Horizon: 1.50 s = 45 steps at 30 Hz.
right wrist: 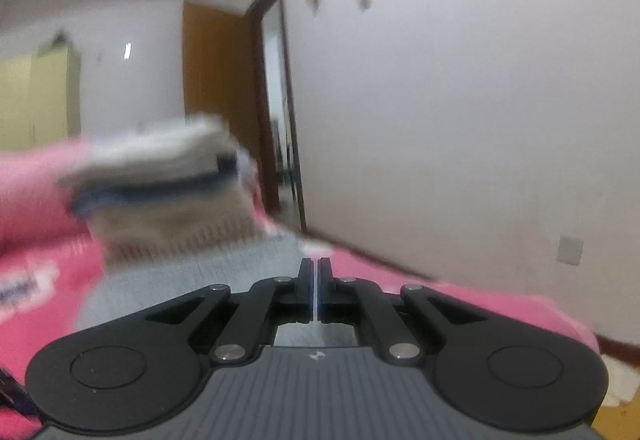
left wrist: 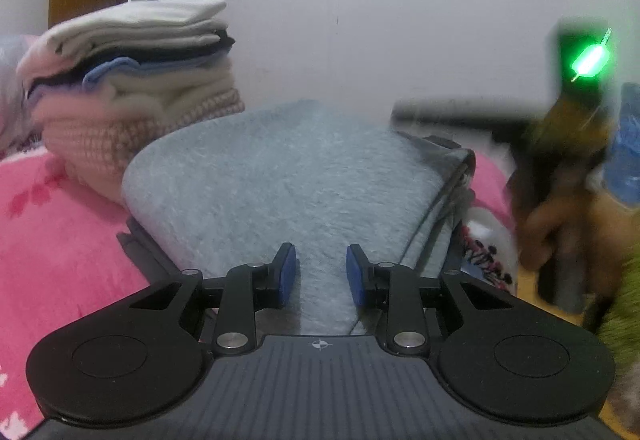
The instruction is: Fold clothes
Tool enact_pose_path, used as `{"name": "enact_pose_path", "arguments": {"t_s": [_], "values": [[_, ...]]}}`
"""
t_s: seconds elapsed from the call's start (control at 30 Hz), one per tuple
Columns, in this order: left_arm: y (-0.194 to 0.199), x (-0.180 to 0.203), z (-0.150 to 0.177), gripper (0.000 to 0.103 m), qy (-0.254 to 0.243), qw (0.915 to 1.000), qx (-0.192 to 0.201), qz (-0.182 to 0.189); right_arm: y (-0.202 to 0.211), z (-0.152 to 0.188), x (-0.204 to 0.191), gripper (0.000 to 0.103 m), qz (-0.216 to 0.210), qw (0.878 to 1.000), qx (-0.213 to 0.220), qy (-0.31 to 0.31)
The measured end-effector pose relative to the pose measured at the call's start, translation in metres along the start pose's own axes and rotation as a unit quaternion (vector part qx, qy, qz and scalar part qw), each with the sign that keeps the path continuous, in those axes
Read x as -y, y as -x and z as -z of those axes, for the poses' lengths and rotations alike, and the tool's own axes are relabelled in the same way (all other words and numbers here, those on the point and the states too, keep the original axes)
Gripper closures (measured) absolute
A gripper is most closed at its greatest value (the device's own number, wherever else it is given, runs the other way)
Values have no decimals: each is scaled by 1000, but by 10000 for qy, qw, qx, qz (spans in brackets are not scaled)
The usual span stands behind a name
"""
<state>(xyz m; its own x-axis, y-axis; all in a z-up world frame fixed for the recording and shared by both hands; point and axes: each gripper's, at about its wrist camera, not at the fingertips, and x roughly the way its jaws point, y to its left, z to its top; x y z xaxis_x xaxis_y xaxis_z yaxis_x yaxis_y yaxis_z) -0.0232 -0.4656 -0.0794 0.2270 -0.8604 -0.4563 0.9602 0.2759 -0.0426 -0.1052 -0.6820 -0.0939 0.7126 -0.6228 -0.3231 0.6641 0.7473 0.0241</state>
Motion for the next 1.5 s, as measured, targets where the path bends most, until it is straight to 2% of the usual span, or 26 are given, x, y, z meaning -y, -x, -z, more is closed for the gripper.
{"name": "enact_pose_path", "arguments": {"t_s": [0.07, 0.13, 0.17, 0.2, 0.27, 0.37, 0.43, 0.5, 0.57, 0.77, 0.87, 0.93, 1.03, 1.1, 1.13, 1.2, 1.37, 1.43, 1.5], "values": [[8, -7, -6, 74, 158, 9998, 5, 82, -10, 11, 0, 103, 167, 9997, -103, 159], [22, -19, -16, 70, 450, 9988, 81, 146, -8, -10, -2, 103, 143, 9994, -290, 83], [27, -28, -23, 69, 574, 9981, 201, 128, -6, -23, -2, 103, 108, 9997, -228, 24], [30, -34, -31, 66, 682, 9971, 348, 43, -3, -37, -4, 103, 69, 9999, -135, -29], [23, -45, -49, 62, 830, 9951, 497, -206, -25, -46, -10, 103, -67, 9995, -313, 40], [-22, -63, -68, 61, 932, 9926, 271, -723, -63, -57, -20, 103, -280, 9974, -636, 170], [-54, -74, -64, 62, 965, 9892, 47, -1101, -87, -64, -26, 103, -421, 9951, -852, 257], [-70, -82, -50, 61, 976, 9882, -50, -1177, -112, -71, -33, 103, -563, 9921, -1066, 344], [-71, -80, -39, 61, 842, 9889, 41, -1227, -138, -54, -23, 103, -536, 9862, -1556, -174], [-68, -81, -31, 61, 900, 9882, 176, -1225, -139, -53, -13, 103, -326, 9843, -1688, -409], [-67, -77, -38, 61, 621, 9894, 129, -1306, -132, -56, -4, 103, -294, 9827, -1685, -710], [-58, -76, -48, 61, 495, 9903, 120, -1291, -95, -56, 4, 103, -384, 9822, -1525, -1028], [-22, -69, -57, 57, 316, 9923, 481, -1094, -34, -56, 15, 100, -534, 9789, -1256, -1519], [3, -58, -58, 55, 231, 9944, 525, -892, 6, -56, 22, 88, -633, 9749, -1075, -1843], [15, -53, -58, 54, 218, 9953, 517, -786, 26, -56, 26, 77, -682, 9724, -983, -2005], [42, -45, -57, 53, 307, 9970, 436, -560, 71, -48, 27, 73, -805, 9676, -898, -2217], [115, -32, -42, 44, 877, 9957, 209, -229, 170, -2, 8, 72, -1666, 9310, -1256, -2995], [145, -25, -35, 37, 1037, 9943, 153, -206, 202, 10, -5, 72, -1563, 9322, -1352, -2972], [168, -20, -29, 28, 1116, 9934, 133, -235, 230, 7, -16, 68, -1177, 9495, -1331, -2586]]}}
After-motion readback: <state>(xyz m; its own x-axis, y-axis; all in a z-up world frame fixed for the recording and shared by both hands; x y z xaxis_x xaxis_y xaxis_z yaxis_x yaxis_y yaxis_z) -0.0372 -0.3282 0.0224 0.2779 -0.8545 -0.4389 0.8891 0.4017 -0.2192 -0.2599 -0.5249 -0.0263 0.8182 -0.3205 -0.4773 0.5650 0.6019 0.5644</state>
